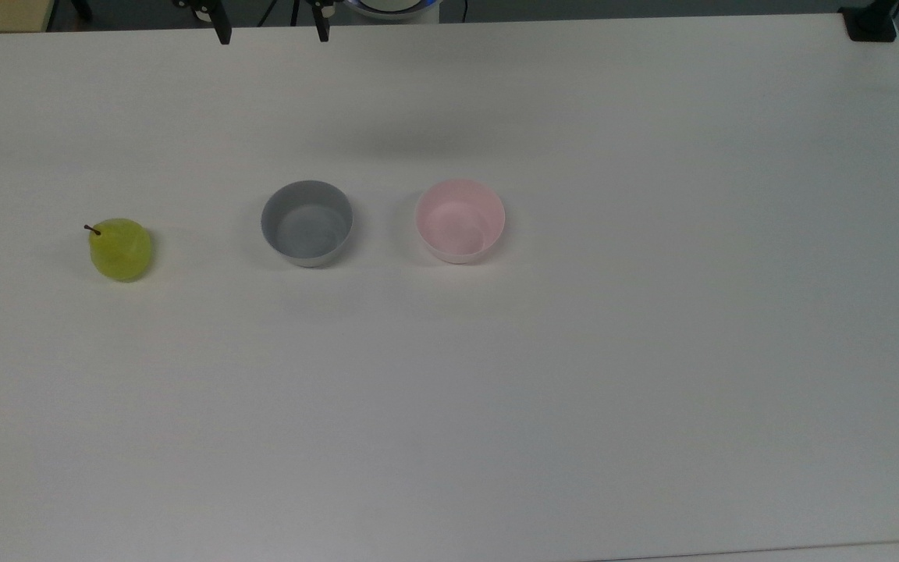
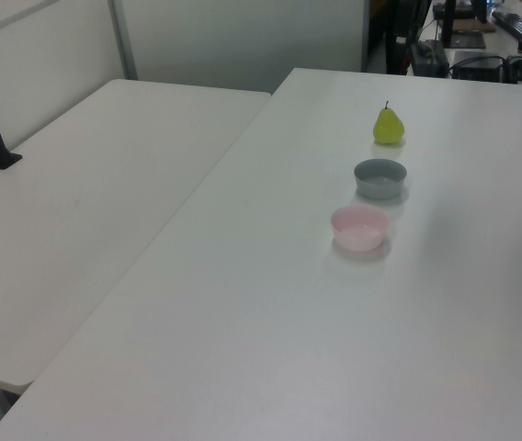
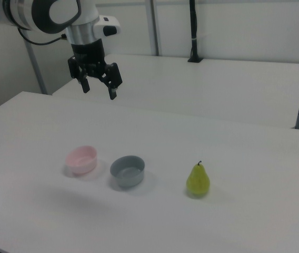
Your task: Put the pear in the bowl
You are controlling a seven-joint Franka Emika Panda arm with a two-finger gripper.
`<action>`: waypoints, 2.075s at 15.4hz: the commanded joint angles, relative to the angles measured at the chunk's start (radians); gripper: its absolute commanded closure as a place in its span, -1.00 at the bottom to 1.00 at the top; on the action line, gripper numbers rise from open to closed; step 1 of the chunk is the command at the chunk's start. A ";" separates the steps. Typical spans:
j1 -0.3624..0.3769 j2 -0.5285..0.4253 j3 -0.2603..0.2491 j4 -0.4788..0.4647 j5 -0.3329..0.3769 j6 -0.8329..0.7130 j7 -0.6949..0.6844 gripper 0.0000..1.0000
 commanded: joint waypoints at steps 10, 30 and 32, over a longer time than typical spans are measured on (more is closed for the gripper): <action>0.030 0.064 -0.018 0.007 -0.078 -0.001 -0.093 -1.00; -0.235 0.242 -0.013 -0.102 -0.128 0.436 -0.381 -1.00; -0.255 0.259 -0.013 -0.129 -0.131 0.505 -0.386 -1.00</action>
